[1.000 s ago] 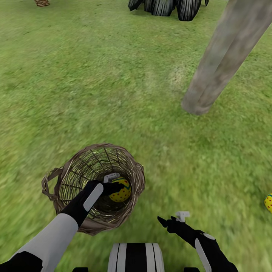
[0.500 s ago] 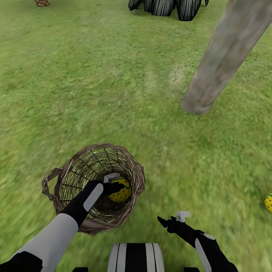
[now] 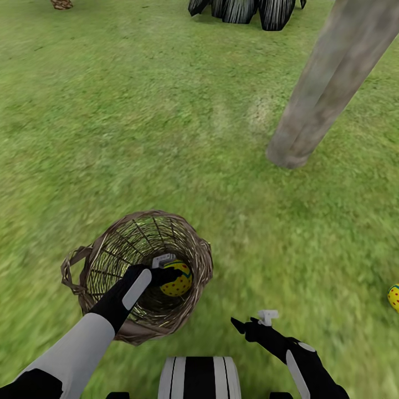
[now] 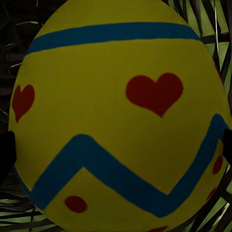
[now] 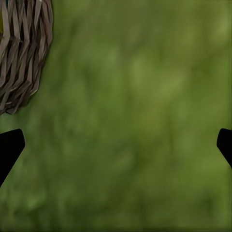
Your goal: Take the three Easter eggs out of the wicker basket on the lawn in the garden, then place them on the lawn next to a single tree (choose any tree) so that all three eggs are next to the same tree and none are left in the basket.
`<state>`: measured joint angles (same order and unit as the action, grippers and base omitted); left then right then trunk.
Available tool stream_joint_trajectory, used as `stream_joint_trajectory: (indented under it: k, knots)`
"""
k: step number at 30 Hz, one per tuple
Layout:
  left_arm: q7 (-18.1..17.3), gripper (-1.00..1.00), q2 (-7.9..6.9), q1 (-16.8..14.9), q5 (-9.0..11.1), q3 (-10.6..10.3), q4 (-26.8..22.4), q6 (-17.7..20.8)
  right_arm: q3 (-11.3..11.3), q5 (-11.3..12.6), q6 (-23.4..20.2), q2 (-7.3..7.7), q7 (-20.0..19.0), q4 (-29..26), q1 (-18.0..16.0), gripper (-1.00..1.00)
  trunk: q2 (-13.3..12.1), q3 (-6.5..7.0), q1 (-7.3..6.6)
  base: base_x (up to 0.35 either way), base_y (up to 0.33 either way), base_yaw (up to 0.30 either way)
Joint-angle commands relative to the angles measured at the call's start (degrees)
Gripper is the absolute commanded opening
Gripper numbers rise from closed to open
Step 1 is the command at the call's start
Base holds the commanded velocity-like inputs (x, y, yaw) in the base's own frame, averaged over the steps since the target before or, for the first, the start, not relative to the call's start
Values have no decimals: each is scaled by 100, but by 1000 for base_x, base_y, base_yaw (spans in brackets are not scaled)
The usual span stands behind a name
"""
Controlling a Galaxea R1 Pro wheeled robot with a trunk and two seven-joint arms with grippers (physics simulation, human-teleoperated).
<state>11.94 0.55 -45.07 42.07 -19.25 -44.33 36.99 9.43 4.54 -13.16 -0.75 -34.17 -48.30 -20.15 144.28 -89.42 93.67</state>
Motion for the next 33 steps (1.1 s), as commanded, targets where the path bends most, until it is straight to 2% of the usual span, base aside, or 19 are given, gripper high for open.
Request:
stream_joint_trajectory:
  k: [1, 4, 12, 16, 21, 26, 33]
  knots:
    - [46, -100, -2, 1, 36, -9, 109, 10, 24, 47, -55, -5, -28, -4, -3, 100, 1, -4, 1, 0, 0, 0]
    - [46, -100, -2, 2, 38, -9, 112, 10, 24, 49, -55, -9, -28, -5, -1, 100, -2, 40, -4, 0, 0, 0]
    - [41, -100, -2, 0, 34, -9, 111, 12, 24, 47, -55, -6, -28, -4, -2, 100, -2, 40, -4, 0, 0, 0]
    - [38, -100, -2, -1, 33, -9, 112, 11, 24, 47, -55, -6, -28, -7, -1, 100, -7, 129, -14, 0, 0, 0]
    - [45, -100, -2, -2, 30, -9, 109, 10, 24, 47, -55, -7, -28, -5, -3, 100, -7, 129, -14, 0, 0, 0]
    - [74, -100, -2, -2, 31, -7, 123, 15, 24, 47, -54, -9, -28, -4, -1, 100, -14, 240, -27, 0, 0, 0]
    - [104, -100, -2, -2, 30, 145, 126, 37, 24, 49, -53, -5, -28, -6, -3, 100, -15, 262, -30, 0, 0, 0]
